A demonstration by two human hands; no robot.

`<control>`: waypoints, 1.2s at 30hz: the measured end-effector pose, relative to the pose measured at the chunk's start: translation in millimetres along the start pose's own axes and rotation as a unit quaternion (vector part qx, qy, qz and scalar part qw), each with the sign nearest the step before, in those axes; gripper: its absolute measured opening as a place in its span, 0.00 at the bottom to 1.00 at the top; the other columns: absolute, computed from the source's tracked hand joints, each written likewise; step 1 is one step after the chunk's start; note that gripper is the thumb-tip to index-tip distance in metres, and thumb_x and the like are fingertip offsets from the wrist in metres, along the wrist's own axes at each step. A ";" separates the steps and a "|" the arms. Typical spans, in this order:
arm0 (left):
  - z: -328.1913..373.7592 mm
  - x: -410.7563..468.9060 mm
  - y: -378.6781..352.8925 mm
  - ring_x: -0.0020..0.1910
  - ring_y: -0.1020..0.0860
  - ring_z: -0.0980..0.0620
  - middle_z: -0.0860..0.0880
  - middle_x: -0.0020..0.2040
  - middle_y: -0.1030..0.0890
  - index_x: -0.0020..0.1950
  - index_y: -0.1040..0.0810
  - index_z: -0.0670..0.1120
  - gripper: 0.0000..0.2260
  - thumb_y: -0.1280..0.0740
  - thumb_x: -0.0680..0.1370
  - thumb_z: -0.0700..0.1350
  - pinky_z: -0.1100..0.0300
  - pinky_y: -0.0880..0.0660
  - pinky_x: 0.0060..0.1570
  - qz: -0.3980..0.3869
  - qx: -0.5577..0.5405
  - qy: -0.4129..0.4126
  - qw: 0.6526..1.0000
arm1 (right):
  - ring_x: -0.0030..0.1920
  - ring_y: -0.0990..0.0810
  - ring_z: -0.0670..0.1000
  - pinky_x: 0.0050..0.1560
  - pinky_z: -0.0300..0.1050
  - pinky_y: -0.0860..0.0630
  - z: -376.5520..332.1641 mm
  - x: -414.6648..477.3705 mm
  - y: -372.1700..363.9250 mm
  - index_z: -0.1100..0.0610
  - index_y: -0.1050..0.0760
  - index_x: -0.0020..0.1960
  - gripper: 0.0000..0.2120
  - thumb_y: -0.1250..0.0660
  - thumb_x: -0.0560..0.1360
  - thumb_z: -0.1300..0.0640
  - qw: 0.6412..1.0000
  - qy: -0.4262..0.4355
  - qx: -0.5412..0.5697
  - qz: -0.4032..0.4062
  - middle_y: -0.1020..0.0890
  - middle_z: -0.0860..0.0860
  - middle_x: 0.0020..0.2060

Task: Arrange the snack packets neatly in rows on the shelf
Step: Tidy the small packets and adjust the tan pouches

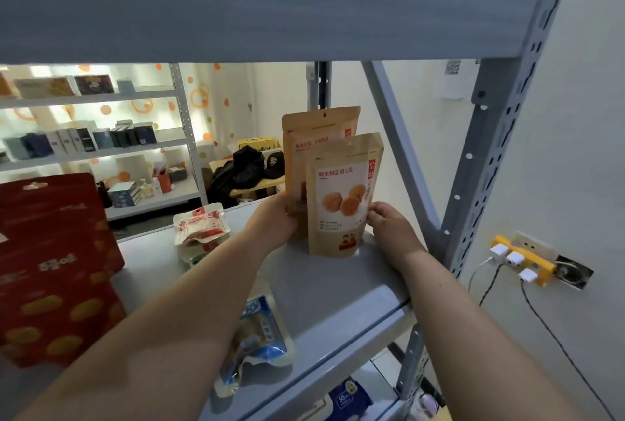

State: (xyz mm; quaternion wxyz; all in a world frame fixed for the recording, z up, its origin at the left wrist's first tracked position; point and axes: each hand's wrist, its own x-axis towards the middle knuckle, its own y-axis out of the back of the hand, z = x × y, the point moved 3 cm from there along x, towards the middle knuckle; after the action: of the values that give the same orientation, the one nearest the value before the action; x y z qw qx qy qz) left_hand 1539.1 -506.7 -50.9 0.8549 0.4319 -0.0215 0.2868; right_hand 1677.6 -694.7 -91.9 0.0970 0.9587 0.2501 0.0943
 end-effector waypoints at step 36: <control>-98.0 -37.4 60.3 0.76 0.47 0.38 0.44 0.79 0.45 0.78 0.46 0.49 0.27 0.47 0.80 0.54 0.38 0.47 0.72 -0.069 0.254 0.229 0.937 | 0.78 0.57 0.50 0.71 0.48 0.60 -79.0 -158.2 -142.7 0.43 0.52 0.79 0.31 0.49 0.79 0.36 0.861 0.203 -0.370 -0.285 0.51 0.45 0.79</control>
State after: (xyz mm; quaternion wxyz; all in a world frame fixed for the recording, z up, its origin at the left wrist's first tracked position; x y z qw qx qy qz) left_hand 1456.5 -422.9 -79.1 0.7159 0.5579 0.2785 0.3141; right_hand 1458.1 -640.3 -70.0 0.4141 0.6992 0.4730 0.3404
